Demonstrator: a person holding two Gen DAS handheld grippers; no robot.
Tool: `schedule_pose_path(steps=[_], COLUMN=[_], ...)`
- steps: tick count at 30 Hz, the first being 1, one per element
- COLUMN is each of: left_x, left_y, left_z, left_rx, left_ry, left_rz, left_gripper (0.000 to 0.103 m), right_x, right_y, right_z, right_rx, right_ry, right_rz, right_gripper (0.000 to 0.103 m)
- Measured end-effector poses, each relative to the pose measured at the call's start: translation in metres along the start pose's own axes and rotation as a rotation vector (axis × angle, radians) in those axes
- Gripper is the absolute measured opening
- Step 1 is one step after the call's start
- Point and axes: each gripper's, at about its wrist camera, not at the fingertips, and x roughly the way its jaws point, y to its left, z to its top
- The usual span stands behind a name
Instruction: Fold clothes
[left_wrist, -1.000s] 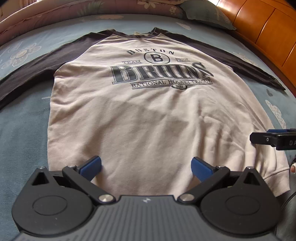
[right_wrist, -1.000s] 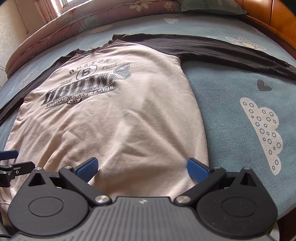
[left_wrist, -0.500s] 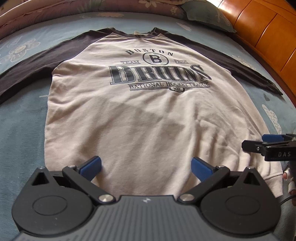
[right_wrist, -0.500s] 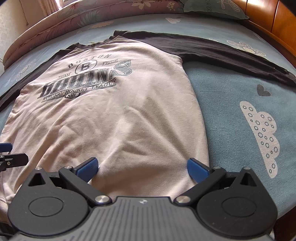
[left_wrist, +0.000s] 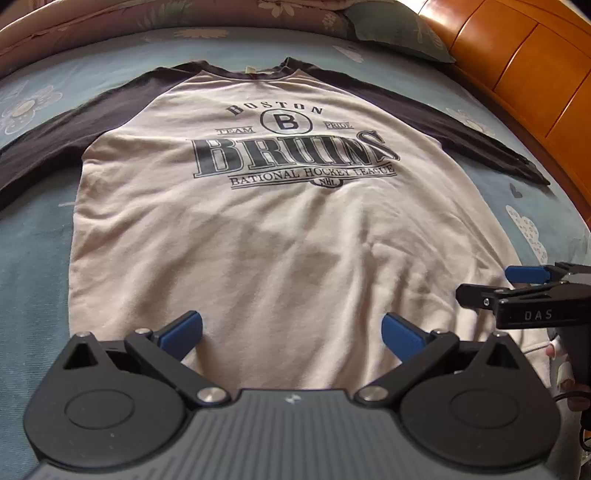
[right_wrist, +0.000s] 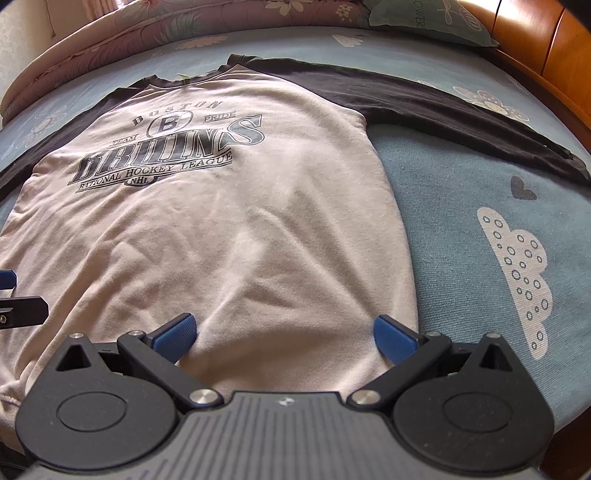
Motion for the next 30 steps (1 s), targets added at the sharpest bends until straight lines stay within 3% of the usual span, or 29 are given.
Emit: schedule_pose_path(steps=[14,20,25,30], left_x=[0.001,-0.022,-0.048,-0.075], left_y=[0.001,0.03,0.122,0.217], left_z=[-0.002,0.012,0.001,-0.01], left_rx=[-0.002,-0.124,-0.447,-0.777], left_ry=[0.008,-0.057,-0.193,-0.331], left_rz=[0.004,-0.081,-0.131,-0.177], left_gripper=[0.102,0.102,0.102,0.102], right_x=[0.001,0.0,-0.001,-0.01], right_y=[0.0,0.001,-0.003,-0.015], right_z=[-0.001,0.0,0.006,0.025], right_rx=[-0.009,-0.012,-0.032,0.081], right_ry=[-0.006,-0.002,0.014,-0.003], right_rz=[0.0,0.004,0.04,0.172], right_gripper=[0.103,0.103,0.103,0.103])
